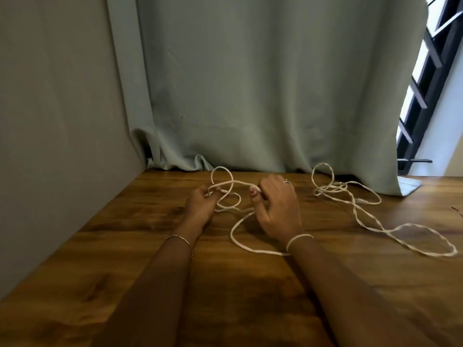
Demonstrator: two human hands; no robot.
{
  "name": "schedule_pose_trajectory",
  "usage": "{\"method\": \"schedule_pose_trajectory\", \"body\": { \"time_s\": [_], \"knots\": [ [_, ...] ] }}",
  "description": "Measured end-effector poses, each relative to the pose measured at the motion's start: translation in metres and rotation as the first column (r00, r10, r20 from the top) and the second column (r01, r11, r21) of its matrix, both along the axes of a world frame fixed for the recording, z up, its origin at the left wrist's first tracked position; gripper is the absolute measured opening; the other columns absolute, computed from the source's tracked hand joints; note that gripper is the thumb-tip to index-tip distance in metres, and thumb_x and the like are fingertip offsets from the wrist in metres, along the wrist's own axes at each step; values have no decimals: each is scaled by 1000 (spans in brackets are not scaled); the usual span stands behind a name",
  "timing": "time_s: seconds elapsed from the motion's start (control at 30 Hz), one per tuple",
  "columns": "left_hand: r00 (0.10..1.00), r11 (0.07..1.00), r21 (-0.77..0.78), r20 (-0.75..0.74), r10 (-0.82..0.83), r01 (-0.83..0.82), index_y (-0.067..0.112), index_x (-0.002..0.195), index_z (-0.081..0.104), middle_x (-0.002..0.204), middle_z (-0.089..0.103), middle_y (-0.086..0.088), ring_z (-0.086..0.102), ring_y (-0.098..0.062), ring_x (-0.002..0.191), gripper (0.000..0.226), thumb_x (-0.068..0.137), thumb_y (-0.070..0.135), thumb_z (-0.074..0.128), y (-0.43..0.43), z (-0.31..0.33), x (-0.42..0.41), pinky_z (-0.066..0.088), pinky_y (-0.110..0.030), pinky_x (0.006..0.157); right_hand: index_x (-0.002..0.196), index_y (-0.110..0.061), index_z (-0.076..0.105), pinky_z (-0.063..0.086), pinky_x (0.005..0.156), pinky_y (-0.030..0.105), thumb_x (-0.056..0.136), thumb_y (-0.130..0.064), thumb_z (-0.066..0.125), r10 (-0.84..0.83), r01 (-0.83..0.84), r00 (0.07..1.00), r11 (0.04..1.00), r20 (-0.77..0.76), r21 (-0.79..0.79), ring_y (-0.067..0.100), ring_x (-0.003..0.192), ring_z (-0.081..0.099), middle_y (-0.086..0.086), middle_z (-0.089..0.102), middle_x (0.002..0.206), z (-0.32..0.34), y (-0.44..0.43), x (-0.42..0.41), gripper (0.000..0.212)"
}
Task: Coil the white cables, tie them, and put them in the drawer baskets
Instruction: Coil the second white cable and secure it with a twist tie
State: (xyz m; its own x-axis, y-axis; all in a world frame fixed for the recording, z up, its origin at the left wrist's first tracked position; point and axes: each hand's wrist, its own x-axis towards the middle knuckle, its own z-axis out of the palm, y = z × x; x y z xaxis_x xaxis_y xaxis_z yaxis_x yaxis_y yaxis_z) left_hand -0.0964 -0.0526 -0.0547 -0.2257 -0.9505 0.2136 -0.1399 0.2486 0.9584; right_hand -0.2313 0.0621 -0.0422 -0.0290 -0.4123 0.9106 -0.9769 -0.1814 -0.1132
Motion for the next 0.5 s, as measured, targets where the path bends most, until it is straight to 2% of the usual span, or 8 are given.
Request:
{"method": "schedule_pose_trajectory", "body": {
  "time_s": [0.07, 0.17, 0.3, 0.37, 0.4, 0.43, 0.5],
  "knots": [
    [998, 999, 27, -33, 45, -44, 11, 103, 69, 100, 69, -6, 61, -20, 93, 29, 95, 35, 56, 0, 2, 3, 41, -26, 77, 74, -25, 38, 24, 68, 27, 96, -38, 41, -118, 119, 992, 993, 35, -24, 10, 70, 32, -8, 36, 74, 3, -1, -11, 26],
    [984, 994, 73, -158, 86, -76, 13, 96, 69, 89, 68, -1, 61, -17, 83, 26, 96, 35, 55, 1, 6, 6, 43, -26, 73, 73, -22, 50, 27, 71, 28, 93, -40, 50, -288, 288, 957, 957, 34, -4, 11, 70, 38, -7, 42, 74, 2, -3, -23, 27],
    [917, 979, 204, -395, 55, 29, 14, 92, 71, 84, 73, -3, 72, -18, 80, 41, 88, 53, 59, 4, 17, 7, 57, -28, 65, 76, -19, 55, 29, 71, 31, 88, -50, 58, -407, 408, 913, 912, -40, 37, 18, 75, 49, -1, 54, 78, 2, -4, -28, 33],
    [881, 970, 220, -473, 17, 100, 17, 86, 69, 76, 72, 1, 70, -10, 67, 39, 87, 55, 59, 8, 22, 10, 53, -21, 52, 81, -20, 53, 33, 72, 33, 81, -58, 61, -458, 466, 884, 878, -92, 108, 20, 80, 50, 0, 54, 83, 3, -4, -28, 39],
    [875, 969, 214, -484, -3, 122, 20, 83, 67, 75, 69, 2, 68, -9, 65, 36, 88, 54, 57, 9, 23, 11, 51, -19, 51, 85, -20, 52, 36, 74, 35, 78, -60, 63, -477, 491, 871, 857, -118, 155, 21, 84, 51, 0, 55, 87, 3, -4, -28, 42],
    [873, 967, 213, -488, -20, 142, 21, 81, 65, 77, 68, 1, 67, -10, 70, 36, 89, 55, 55, 11, 24, 12, 52, -21, 56, 90, -20, 52, 37, 78, 36, 75, -59, 66, -491, 511, 859, 836, -144, 200, 21, 89, 51, 1, 55, 92, 4, -4, -27, 44],
    [873, 962, 206, -483, -61, 181, 20, 77, 64, 80, 67, -4, 66, -18, 85, 43, 89, 59, 51, 13, 25, 13, 52, -31, 78, 99, -20, 50, 38, 84, 36, 73, -51, 72, -502, 536, 844, 800, -188, 271, 23, 99, 50, 2, 54, 104, 4, -4, -25, 47]
  ]
}}
